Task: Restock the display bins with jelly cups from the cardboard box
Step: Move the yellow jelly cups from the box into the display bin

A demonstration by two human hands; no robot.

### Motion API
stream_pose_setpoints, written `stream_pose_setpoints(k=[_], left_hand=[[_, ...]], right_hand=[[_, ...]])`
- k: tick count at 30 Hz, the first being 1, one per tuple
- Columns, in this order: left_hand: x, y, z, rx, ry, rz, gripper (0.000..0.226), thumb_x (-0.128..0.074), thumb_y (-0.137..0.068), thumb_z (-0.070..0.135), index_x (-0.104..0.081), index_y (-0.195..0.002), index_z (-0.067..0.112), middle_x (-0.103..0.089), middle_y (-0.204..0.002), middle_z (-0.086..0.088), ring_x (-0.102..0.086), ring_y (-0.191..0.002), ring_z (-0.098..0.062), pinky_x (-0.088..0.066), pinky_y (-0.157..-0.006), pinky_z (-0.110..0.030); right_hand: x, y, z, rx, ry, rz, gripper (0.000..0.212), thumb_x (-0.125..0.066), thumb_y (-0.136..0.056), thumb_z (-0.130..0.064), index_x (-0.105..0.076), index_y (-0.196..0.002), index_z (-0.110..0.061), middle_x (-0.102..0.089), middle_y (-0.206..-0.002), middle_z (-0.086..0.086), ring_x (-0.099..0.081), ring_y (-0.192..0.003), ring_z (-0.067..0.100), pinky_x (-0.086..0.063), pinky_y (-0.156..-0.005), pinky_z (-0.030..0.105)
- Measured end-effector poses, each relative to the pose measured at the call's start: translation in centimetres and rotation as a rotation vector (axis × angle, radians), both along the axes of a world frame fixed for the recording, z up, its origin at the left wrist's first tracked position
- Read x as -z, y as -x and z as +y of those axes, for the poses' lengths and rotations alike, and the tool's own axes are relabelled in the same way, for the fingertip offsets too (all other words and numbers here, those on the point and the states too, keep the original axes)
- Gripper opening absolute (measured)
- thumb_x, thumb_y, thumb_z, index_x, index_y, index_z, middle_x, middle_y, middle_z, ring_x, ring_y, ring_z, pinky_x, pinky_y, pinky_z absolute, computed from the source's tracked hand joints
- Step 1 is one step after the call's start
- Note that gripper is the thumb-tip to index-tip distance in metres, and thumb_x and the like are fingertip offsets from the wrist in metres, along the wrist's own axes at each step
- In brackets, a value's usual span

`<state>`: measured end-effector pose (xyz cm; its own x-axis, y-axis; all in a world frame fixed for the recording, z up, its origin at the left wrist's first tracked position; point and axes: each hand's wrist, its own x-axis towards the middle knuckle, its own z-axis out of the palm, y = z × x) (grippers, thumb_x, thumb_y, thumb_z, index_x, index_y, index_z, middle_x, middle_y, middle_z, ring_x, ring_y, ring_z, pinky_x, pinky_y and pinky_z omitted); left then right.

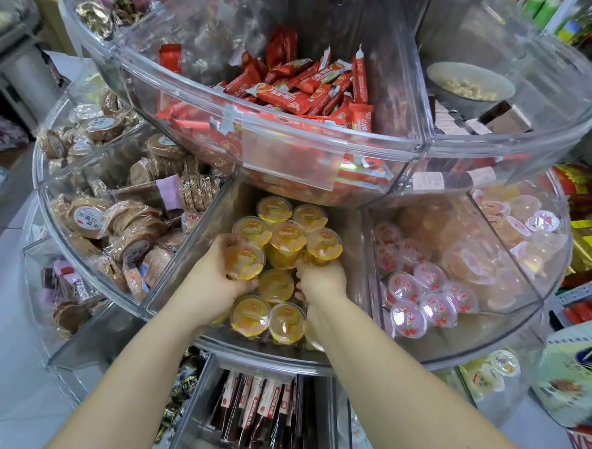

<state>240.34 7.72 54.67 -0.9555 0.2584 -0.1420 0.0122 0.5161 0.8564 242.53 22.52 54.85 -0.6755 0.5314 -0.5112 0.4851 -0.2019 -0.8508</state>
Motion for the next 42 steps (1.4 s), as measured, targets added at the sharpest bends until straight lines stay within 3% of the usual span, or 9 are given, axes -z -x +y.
stream_pose_setpoints(k=[4,7,10,12,17,20,32,36,42], left_hand=[[-0.1,-0.1,0.0,-0.034,0.015,0.012,0.067,-0.077,-0.07,0.011,-0.042,-0.125,0.025,-0.052,-0.109,0.008,-0.051,-0.096,-0.011,-0.033,-0.066,-0.01],[-0.5,-0.3,0.0,-0.08,0.044,0.033,0.067,-0.076,-0.07,0.011,-0.042,-0.126,0.023,-0.055,-0.109,0.005,-0.053,-0.098,-0.016,-0.042,-0.076,-0.022],[-0.7,-0.5,0.2,-0.103,0.122,0.031,0.067,-0.075,-0.072,0.014,-0.038,-0.128,0.016,-0.06,-0.118,-0.006,-0.057,-0.107,-0.027,-0.046,-0.091,-0.038],[-0.8,-0.7,0.4,-0.107,0.205,0.023,0.07,-0.072,-0.076,0.018,-0.032,-0.133,0.008,-0.058,-0.123,-0.013,-0.056,-0.111,-0.032,-0.047,-0.091,-0.038],[-1.2,-0.9,0.7,-0.125,0.442,-0.075,0.072,-0.057,-0.085,0.014,-0.017,-0.144,0.011,-0.054,-0.129,-0.02,-0.054,-0.115,-0.036,-0.046,-0.092,-0.041],[-1.8,-0.9,0.5,-0.103,0.491,-0.134,0.056,-0.058,-0.084,0.014,-0.032,-0.132,0.003,-0.057,-0.123,-0.019,-0.055,-0.11,-0.035,-0.045,-0.087,-0.038],[-3.7,-1.4,-0.7,-0.146,0.115,-0.293,0.027,-0.062,-0.082,0.002,-0.058,-0.108,0.0,-0.065,-0.108,-0.026,-0.061,-0.102,-0.037,-0.049,-0.091,-0.053],[-4.8,-3.2,-2.4,-0.137,0.098,-0.17,0.047,-0.062,-0.086,0.01,-0.047,-0.13,0.015,-0.057,-0.13,0.0,-0.06,-0.109,-0.016,-0.049,-0.095,-0.04],[-5.4,-11.2,-8.0,-0.373,-0.258,0.163,0.033,-0.063,-0.084,0.006,-0.063,-0.094,0.037,-0.069,-0.092,0.01,-0.063,-0.084,0.001,-0.049,-0.075,-0.01]], right_hand=[[0.6,0.2,0.6,-0.019,0.051,-0.008,0.008,-0.055,-0.087,-0.004,-0.053,-0.093,-0.009,-0.056,-0.08,0.006,-0.055,-0.07,0.018,-0.049,-0.067,0.031],[0.6,-0.2,0.8,-0.03,0.134,-0.043,0.015,-0.052,-0.088,-0.004,-0.052,-0.075,-0.011,-0.05,-0.069,0.003,-0.049,-0.06,0.015,-0.045,-0.059,0.025],[0.5,-1.5,-0.1,-0.105,0.172,-0.121,0.007,-0.058,-0.085,-0.006,-0.055,-0.092,-0.007,-0.052,-0.07,0.006,-0.051,-0.059,0.015,-0.048,-0.055,0.022],[0.6,-1.9,-1.1,-0.285,0.144,-0.088,0.028,-0.063,-0.083,-0.005,-0.053,-0.109,-0.011,-0.058,-0.076,0.007,-0.056,-0.063,0.014,-0.051,-0.056,0.022],[-0.1,-1.0,-3.1,-0.621,-0.041,-0.049,0.057,-0.06,-0.085,-0.011,-0.041,-0.138,-0.016,-0.059,-0.122,0.013,-0.059,-0.106,0.027,-0.051,-0.093,0.04],[0.2,-0.4,-3.3,-0.659,-0.081,-0.042,0.051,-0.059,-0.085,-0.014,-0.045,-0.135,-0.016,-0.06,-0.122,0.011,-0.058,-0.109,0.029,-0.049,-0.097,0.044],[0.4,-0.3,-3.3,-0.662,-0.071,0.014,0.035,-0.066,-0.082,-0.021,-0.055,-0.115,-0.018,-0.064,-0.11,0.004,-0.061,-0.102,0.024,-0.05,-0.094,0.042],[-1.7,-1.7,-2.1,-0.627,0.057,0.029,0.036,-0.065,-0.085,-0.016,-0.053,-0.118,-0.01,-0.066,-0.1,0.006,-0.063,-0.084,0.015,-0.055,-0.068,0.022],[-6.0,-6.6,-6.5,-0.743,0.104,0.324,0.011,-0.06,-0.086,-0.007,-0.056,-0.091,-0.016,-0.058,-0.067,-0.003,-0.053,-0.058,0.006,-0.045,-0.055,0.017]])
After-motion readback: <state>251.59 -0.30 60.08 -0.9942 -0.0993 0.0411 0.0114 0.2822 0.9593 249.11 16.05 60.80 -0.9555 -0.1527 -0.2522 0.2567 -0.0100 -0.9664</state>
